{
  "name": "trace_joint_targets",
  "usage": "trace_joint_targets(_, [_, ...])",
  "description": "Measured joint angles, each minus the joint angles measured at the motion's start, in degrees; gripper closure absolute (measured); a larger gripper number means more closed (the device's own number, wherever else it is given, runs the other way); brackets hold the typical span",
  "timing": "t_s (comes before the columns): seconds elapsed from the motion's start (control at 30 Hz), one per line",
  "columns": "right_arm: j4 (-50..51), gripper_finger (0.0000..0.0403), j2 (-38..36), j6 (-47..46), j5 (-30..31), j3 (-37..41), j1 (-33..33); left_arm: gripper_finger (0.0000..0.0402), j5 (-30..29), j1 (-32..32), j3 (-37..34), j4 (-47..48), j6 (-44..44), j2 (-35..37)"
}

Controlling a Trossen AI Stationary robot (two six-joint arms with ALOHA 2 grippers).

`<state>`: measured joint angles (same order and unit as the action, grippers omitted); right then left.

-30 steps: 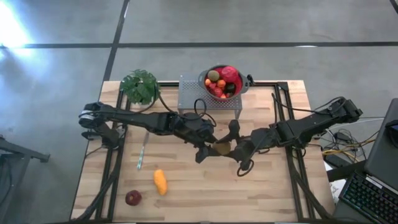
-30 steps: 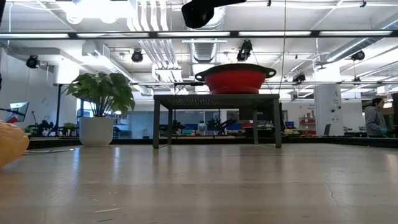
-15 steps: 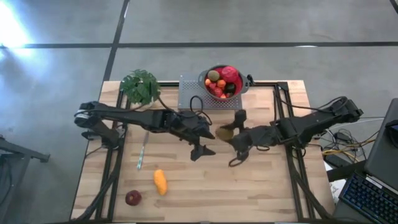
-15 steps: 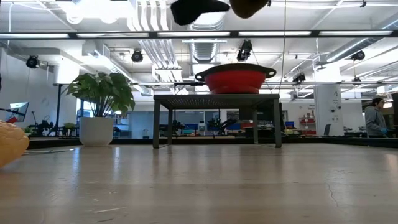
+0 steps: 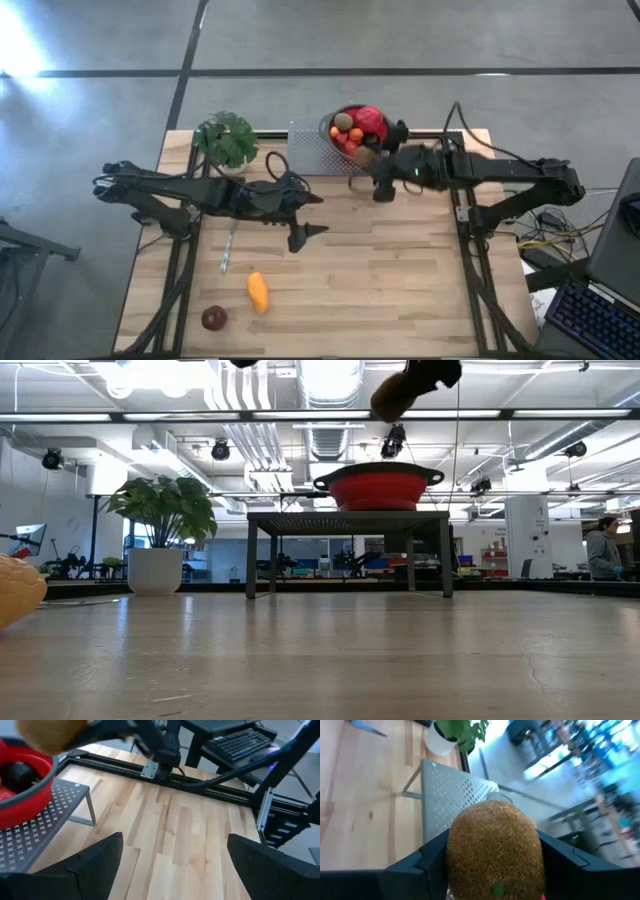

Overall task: Pick & Place Fruit
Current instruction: Put the kiwi into the strainer bowl on the shelf

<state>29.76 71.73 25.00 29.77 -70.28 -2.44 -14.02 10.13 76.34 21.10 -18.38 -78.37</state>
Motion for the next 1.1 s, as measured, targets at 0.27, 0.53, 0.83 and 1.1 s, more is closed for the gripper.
trace_joint_targets(0.27, [0.9,0.0181,0.0,-3.8,-12.8,-0.3,-14.6,0.0039,-0.2,0.1,-1.5,-0.2,0.5,2.5])
trace_joint_targets(0.53, [5.1,0.0172,0.0,-6.2,-17.5,-0.1,-22.6,0.0039,-0.2,0.1,-1.5,-0.1,0.4,2.6])
trace_joint_targets(0.83, [5.2,0.0176,0.0,-8.8,-25.1,0.2,-26.9,0.0039,-0.2,0.1,-1.5,-0.1,-1.2,2.5])
trace_joint_targets(1.1, [4.2,0.0152,1.9,-9.8,-27.4,1.5,-28.2,0.0039,-0.2,0.2,-1.5,-0.1,-1.5,2.5])
